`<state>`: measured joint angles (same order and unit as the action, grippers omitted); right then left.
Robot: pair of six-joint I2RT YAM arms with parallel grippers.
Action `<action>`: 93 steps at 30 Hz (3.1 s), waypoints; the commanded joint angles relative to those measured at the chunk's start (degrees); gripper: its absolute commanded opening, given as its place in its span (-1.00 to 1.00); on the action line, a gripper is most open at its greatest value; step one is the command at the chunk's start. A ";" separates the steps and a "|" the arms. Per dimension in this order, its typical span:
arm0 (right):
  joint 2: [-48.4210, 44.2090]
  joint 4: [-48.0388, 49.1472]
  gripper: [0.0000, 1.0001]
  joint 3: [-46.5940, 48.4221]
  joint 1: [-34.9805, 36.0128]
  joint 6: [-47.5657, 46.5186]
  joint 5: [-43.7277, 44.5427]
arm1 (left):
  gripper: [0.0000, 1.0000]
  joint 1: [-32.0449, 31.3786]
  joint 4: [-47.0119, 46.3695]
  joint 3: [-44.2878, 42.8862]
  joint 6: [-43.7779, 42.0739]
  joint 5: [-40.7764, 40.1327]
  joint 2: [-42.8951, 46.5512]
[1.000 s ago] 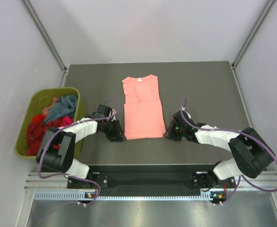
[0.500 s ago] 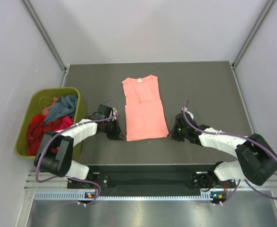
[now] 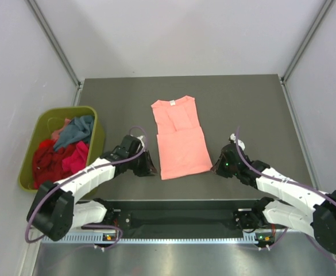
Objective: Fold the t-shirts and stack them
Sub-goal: Fold the tshirt
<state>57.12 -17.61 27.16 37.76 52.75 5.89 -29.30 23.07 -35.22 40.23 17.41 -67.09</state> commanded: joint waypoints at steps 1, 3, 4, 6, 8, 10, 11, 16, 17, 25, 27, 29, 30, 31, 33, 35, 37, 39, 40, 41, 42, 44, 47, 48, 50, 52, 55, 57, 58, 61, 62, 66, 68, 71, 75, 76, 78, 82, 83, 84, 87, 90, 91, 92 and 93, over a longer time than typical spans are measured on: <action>1.32 -0.94 -1.00 -1.31 1.26 0.95 0.61 | -0.45 -1.19 -12.42 3.75 5.38 6.05 -2.77; 1.76 -0.59 -1.00 -1.93 1.70 1.39 0.79 | -0.36 -2.94 -13.92 3.93 6.09 5.89 -5.32; 1.68 -0.24 -1.00 -2.63 1.79 1.56 0.70 | -0.34 -3.57 -14.19 3.76 6.18 5.27 -6.11; 1.15 0.81 -1.00 -3.51 2.14 2.09 0.70 | -0.29 -4.53 -14.54 3.58 6.53 3.43 -7.70; 0.71 1.69 -1.00 -4.65 2.67 2.62 0.70 | -0.27 -5.07 -15.68 4.02 6.88 3.16 -8.58; 0.45 2.13 -1.00 -5.53 2.93 2.97 0.70 | -0.25 -5.42 -15.25 4.20 6.79 2.28 -9.90; 0.53 2.22 -1.00 -5.80 3.11 3.06 0.70 | -0.26 -5.42 -14.64 4.11 6.71 1.76 -10.25; 0.71 2.05 -1.00 -5.71 3.20 2.53 0.96 | -0.35 -5.59 -13.40 4.64 6.97 -0.45 -11.75; 0.71 1.96 -1.00 -5.62 3.20 2.44 1.05 | -0.36 -5.68 -12.88 4.55 7.32 -0.27 -11.84; 0.62 1.96 -1.00 -6.06 3.20 2.53 1.40 | -0.32 -6.91 -10.59 3.41 7.85 -0.10 -11.40; 0.53 1.96 -1.00 -6.33 3.20 2.62 1.32 | -0.28 -7.09 -10.94 3.32 7.94 -0.09 -11.13; 0.53 1.96 -1.00 -6.42 3.20 2.62 1.40 | -0.28 -7.09 -11.38 3.32 7.94 -0.01 -11.22; 0.45 1.87 -1.00 -6.50 3.20 2.62 1.58 | -0.28 -7.09 -11.47 3.32 8.02 -0.01 -11.39; 0.27 1.96 -1.00 -6.59 3.20 2.62 1.58 | -0.28 -7.17 -11.64 3.41 7.85 0.17 -11.57; 0.27 1.79 -1.00 -6.50 3.29 2.71 1.67 | -0.37 -7.26 -11.91 3.41 7.94 0.69 -12.27; -0.08 1.61 -1.00 -6.50 3.20 2.88 1.67 | -0.67 -7.61 -12.78 3.67 8.20 1.57 -12.54; -0.78 0.04 -1.00 -5.98 3.46 3.14 2.98 | -1.00 -7.96 -11.57 3.32 8.81 2.45 -12.19; -1.92 -3.55 -1.00 -4.40 4.33 3.06 4.21 | -1.00 -9.10 -8.50 1.66 8.99 -0.25 -10.00; -3.67 -4.79 -1.00 -3.96 4.78 3.15 5.78 | -1.00 -9.81 -6.83 0.95 8.73 -1.66 -8.95; -4.73 -6.37 -1.00 -3.08 5.13 3.58 6.58 | -1.00 -11.12 -2.72 0.08 8.73 -2.98 -6.41; -6.05 -7.61 -1.00 -2.73 5.39 3.85 7.11 | -1.00 -11.74 -1.20 -0.80 8.64 -4.13 -5.17; -9.65 -10.42 -1.00 -1.94 6.54 4.72 8.17 | -1.00 -13.41 2.23 -3.09 9.08 -7.12 -1.58; -13.78 -12.80 -1.00 -1.23 8.03 5.87 8.61 | -1.00 -15.43 6.63 -5.90 9.69 -9.49 1.42; -14.66 -13.41 -1.00 -1.06 8.56 6.31 8.87 | -1.00 -16.05 8.20 -6.35 9.87 -9.85 1.87; -17.39 -14.99 -1.00 -0.70 9.70 7.27 9.31 | -1.00 -17.45 9.53 -7.31 10.66 -10.64 2.84; -19.75 -15.88 -1.00 -0.35 10.66 7.63 9.84 | -1.00 -18.33 10.59 -7.75 11.45 -11.08 3.45; -22.66 -17.64 -1.00 1.05 11.02 6.93 11.24 | -1.00 -18.69 10.94 -8.63 11.45 -11.26 4.25; -23.46 -17.73 -1.00 2.89 11.02 5.53 12.47 | -1.00 -18.51 11.55 -10.64 11.02 -12.39 3.90; -23.37 -17.81 -1.00 3.68 11.02 3.95 13.96 | -1.00 -18.51 12.43 -11.53 10.32 -13.18 3.20; -20.67 -18.87 -1.00 8.34 11.02 0.35 17.56 | -1.00 -18.25 13.40 -15.65 9.09 -16.61 1.18; -19.87 -19.13 -1.00 11.13 11.02 -0.62 18.53 | -1.00 -16.94 14.19 -16.80 8.56 -16.97 0.65; -13.81 -18.17 -1.00 18.09 9.28 -7.38 21.79 | -1.00 -12.11 15.16 -23.90 4.00 -15.75 -3.30; -8.80 -15.71 -1.00 22.30 7.34 -12.83 21.18 | -1.00 -8.43 15.16 -26.03 2.49 -14.08 -6.20; -1.33 -11.32 -1.00 27.05 1.81 -18.99 16.71 | -1.00 -3.77 14.37 -29.98 -0.23 -11.18 -10.07; 7.02 -5.69 -1.00 31.89 -4.70 -23.65 8.36 | -1.00 1.25 12.70 -36.73 -3.83 -7.66 -16.57; 10.34 -4.82 -1.00 32.95 -6.28 -24.97 6.69 | -1.00 2.05 12.61 -38.33 -5.23 -7.39 -19.37; 13.61 -2.88 -1.00 36.64 -8.48 -26.20 5.28 | -1.00 4.51 12.88 -42.97 -7.17 -7.13 -22.19; 24.23 -1.29 -1.00 44.28 -11.12 -29.45 -0.69 | -1.00 9.51 13.75 -50.81 -8.32 -5.11 -30.79; 26.00 -1.12 -1.00 47.34 -11.56 -30.07 -1.23 | -1.00 10.13 13.93 -52.30 -8.67 -4.93 -32.13; 27.67 -0.68 -1.00 48.85 -11.91 -30.60 -1.93 | -1.00 10.75 14.02 -55.19 -8.94 -4.75 -33.53; 34.35 0.46 -1.00 53.60 -13.05 -32.18 -4.13 | -1.00 12.68 14.46 -61.25 -10.43 -3.44 -39.59; 41.38 1.52 -1.00 59.14 -14.20 -33.77 -8.34 | -1.00 14.18 13.76 -66.18 -11.92 -2.47 -45.40; 44.97 1.78 -1.00 61.94 -14.46 -34.46 -9.48 | -1.00 14.70 13.15 -67.07 -12.36 -1.77 -47.93; 46.75 1.87 -1.00 63.27 -14.73 -34.56 -10.02 | -1.00 15.06 12.36 -67.87 -12.45 -1.42 -49.18; 48.42 2.05 -1.00 64.59 -15.17 -34.65 -10.46 | -1.00 15.41 11.13 -69.44 -12.54 -0.98 -50.49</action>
<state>101.36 -18.96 86.21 24.08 20.75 -0.36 -14.85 36.91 -100.42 30.11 14.15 -114.65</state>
